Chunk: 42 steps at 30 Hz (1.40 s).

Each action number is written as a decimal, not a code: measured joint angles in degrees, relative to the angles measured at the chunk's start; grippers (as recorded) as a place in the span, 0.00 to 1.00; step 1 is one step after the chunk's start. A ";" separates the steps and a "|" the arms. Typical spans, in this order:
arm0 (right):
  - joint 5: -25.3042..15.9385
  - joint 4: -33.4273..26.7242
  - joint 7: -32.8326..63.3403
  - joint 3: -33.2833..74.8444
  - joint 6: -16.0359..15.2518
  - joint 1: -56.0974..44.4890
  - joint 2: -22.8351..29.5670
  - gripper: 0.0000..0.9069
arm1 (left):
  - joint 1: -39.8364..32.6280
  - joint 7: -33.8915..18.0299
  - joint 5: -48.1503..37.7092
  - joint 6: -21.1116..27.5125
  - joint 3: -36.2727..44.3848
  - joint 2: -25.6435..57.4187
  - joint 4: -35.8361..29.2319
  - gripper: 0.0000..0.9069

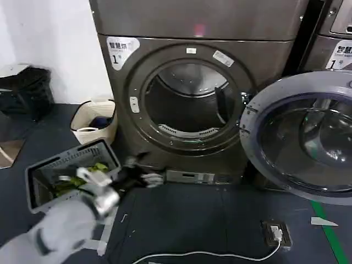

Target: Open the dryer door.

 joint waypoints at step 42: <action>3.21 0.11 -4.10 -4.73 5.02 0.74 1.51 1.00 | -5.17 -49.78 -70.92 9.05 -24.65 14.85 35.57 1.00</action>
